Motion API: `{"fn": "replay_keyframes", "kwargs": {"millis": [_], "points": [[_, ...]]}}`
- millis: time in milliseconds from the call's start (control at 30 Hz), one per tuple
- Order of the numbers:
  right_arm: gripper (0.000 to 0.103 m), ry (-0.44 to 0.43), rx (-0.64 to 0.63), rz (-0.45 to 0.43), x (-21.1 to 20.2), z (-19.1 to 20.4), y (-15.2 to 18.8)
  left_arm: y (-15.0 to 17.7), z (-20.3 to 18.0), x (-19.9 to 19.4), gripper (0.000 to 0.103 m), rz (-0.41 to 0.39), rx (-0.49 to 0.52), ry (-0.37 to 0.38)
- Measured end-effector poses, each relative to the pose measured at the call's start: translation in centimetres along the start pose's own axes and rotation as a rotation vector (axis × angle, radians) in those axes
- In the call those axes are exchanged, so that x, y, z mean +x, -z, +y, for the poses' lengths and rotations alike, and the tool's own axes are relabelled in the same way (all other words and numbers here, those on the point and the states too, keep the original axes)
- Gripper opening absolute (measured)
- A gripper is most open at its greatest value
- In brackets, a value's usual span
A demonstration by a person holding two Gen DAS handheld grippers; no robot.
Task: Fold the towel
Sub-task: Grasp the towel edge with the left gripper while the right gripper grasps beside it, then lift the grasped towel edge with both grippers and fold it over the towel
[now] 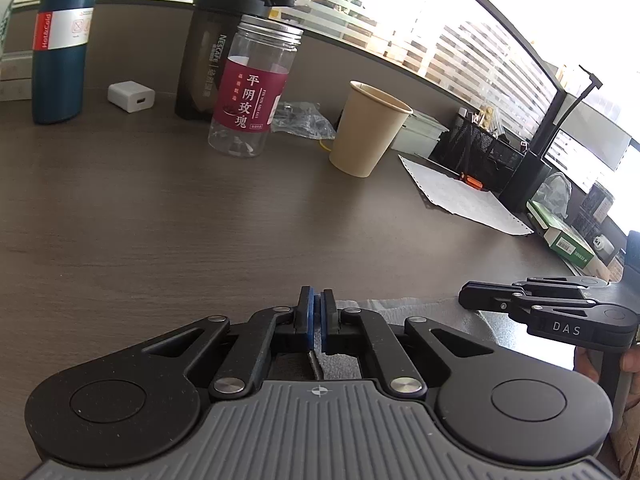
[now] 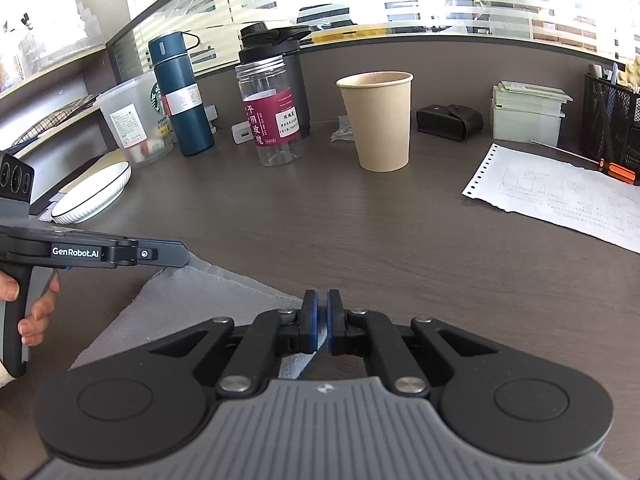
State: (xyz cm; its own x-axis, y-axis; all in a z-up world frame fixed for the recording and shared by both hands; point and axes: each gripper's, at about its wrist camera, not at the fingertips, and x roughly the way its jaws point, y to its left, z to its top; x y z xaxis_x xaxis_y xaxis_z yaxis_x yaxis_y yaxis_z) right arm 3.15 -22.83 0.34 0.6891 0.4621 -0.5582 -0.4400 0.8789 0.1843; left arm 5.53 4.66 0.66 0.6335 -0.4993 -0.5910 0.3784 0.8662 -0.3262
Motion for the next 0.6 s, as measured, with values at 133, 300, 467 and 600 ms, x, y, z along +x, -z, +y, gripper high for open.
{"fn": "replay_keyframes", "kwargs": {"millis": [133,300,467,600], "points": [[0.003,0.002,-0.003,0.000,0.0,0.0,0.0,0.0,0.1,0.0,0.004,-0.001,-0.007,0.004],[0.003,0.008,-0.010,-0.008,-0.2,0.2,-0.1,-0.1,0.2,-0.4,0.004,-0.018,-0.020,0.018],[0.003,0.013,-0.021,-0.025,-0.7,0.7,-0.3,-0.3,0.3,-1.1,0.004,-0.042,-0.040,0.043],[0.003,0.016,-0.028,-0.038,-1.2,1.1,-0.4,-0.3,0.2,-1.5,0.004,-0.058,-0.044,0.055]]}}
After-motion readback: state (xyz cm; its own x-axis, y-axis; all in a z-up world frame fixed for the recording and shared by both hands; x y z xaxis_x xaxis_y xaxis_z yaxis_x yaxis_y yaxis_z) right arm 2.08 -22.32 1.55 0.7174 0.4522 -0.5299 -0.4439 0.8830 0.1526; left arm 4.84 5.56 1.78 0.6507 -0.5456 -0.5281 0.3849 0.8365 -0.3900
